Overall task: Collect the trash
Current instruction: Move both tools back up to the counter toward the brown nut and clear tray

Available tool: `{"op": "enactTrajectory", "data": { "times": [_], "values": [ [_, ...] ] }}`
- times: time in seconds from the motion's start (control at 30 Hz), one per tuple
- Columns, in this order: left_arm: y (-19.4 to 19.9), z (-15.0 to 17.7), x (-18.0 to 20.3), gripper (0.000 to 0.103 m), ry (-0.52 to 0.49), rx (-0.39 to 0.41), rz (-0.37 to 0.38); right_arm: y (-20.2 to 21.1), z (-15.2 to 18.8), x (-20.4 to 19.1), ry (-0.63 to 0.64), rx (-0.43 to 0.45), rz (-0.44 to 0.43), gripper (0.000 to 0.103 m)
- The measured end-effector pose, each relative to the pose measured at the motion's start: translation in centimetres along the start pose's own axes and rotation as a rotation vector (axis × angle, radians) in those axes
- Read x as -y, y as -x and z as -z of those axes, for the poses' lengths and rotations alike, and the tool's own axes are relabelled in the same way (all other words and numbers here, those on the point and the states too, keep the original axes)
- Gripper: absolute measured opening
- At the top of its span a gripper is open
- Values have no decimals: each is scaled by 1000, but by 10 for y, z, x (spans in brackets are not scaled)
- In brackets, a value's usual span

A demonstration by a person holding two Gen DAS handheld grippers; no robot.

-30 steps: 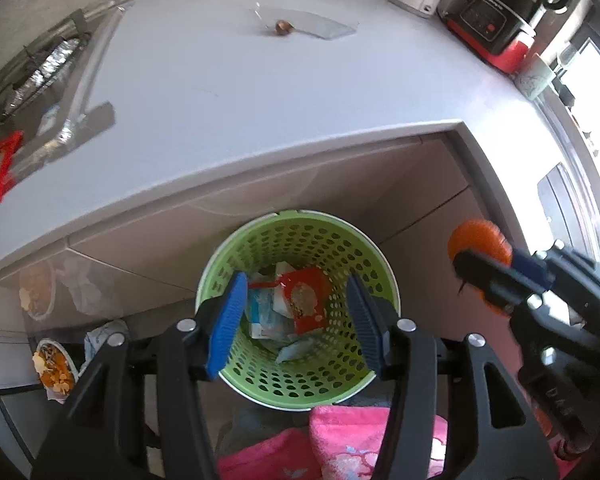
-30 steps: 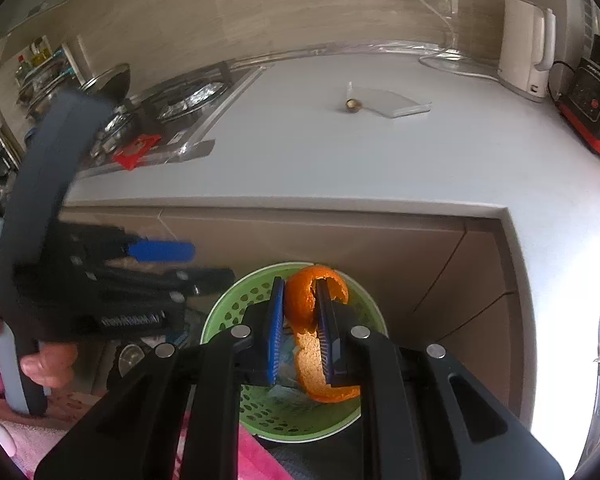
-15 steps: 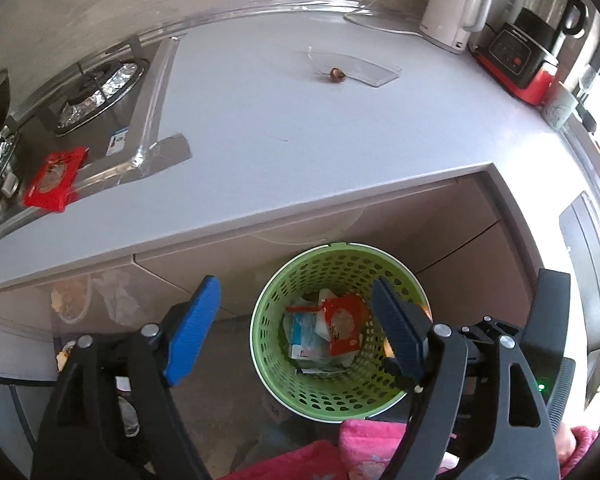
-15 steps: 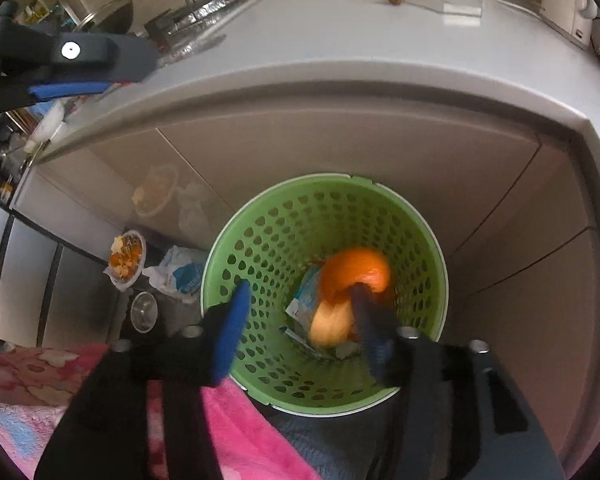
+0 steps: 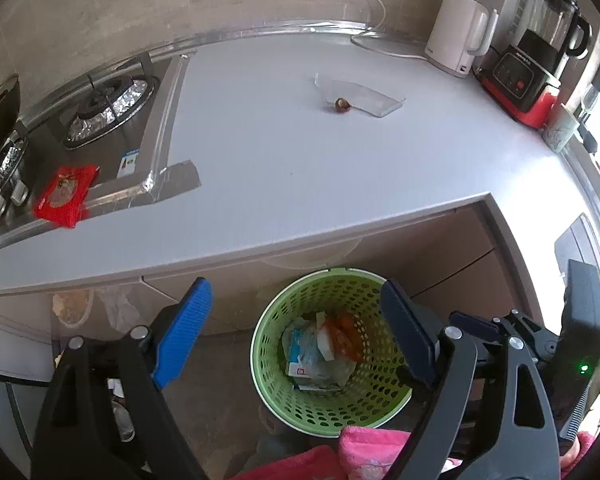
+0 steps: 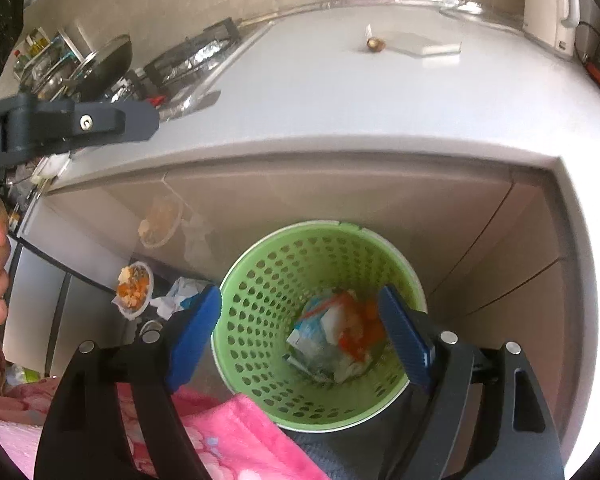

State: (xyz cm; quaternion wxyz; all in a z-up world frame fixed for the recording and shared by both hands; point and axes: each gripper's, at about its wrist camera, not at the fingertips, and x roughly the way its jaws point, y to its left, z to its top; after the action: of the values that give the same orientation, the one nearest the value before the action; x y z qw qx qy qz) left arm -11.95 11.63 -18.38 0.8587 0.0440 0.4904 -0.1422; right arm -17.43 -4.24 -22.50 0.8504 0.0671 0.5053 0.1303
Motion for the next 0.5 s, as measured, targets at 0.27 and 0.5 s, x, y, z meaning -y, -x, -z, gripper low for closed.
{"op": "enactTrajectory", "data": {
  "times": [0.27,0.5],
  "values": [
    [6,-40,16,87,-8,71,-5,33,-50,25,30,121,87,91],
    [-2,-86,32,89,16,115,7,52,-108,52,74,218,131,96]
  ]
}}
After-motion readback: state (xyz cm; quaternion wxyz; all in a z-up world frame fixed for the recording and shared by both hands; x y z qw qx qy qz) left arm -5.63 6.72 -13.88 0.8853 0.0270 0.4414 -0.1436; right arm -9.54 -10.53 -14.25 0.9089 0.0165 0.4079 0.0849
